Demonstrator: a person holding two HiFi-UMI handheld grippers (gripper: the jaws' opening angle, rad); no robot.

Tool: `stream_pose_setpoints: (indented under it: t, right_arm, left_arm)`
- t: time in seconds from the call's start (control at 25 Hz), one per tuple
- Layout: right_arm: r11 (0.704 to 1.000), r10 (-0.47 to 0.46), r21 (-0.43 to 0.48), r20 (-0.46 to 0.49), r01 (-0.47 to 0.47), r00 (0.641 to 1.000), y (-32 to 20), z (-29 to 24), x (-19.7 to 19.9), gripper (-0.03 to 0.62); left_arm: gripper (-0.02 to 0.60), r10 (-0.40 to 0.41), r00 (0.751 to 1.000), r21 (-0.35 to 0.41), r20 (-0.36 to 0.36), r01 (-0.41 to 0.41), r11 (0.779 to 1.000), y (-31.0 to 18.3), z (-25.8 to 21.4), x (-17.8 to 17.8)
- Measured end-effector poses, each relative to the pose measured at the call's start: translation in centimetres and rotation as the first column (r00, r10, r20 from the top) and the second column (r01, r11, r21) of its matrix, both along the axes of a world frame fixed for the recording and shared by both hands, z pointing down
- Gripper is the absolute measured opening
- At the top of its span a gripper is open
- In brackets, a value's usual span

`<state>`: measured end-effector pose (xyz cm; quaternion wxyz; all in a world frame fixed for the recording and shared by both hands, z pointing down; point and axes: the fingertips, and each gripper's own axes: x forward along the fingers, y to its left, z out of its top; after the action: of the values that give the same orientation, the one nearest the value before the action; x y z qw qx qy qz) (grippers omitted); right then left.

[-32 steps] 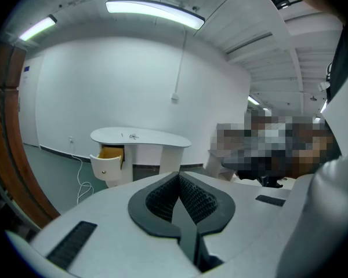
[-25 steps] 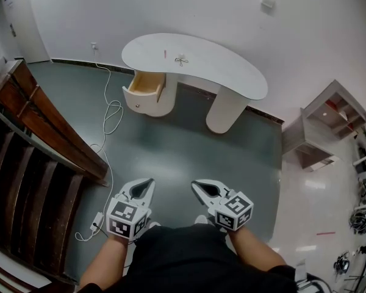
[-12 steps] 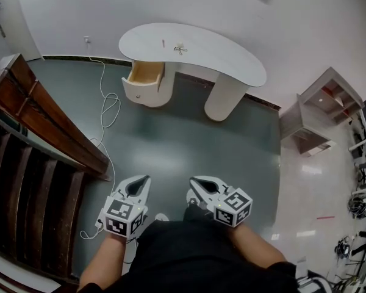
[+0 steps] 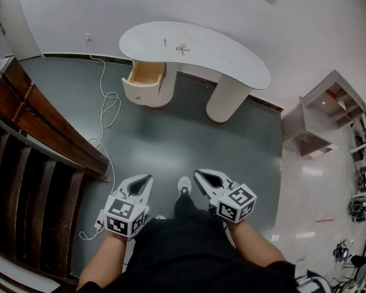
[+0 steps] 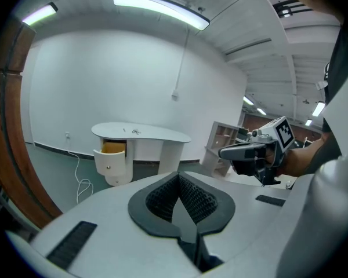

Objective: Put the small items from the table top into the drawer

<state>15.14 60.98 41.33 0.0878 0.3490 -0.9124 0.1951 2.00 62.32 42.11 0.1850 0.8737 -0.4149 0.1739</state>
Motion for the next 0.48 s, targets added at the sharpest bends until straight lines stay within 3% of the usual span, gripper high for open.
stream_pose_setpoints:
  t: [0.48]
  right_arm:
    - [0.998, -0.056, 0.032, 0.028, 0.055, 0.998, -13.1, -1.5, 1.9, 0.000]
  left_arm:
    - [0.015, -0.064, 0.998, 0.034, 0.005, 0.063, 0.997, -12.7, -2.2, 2.1]
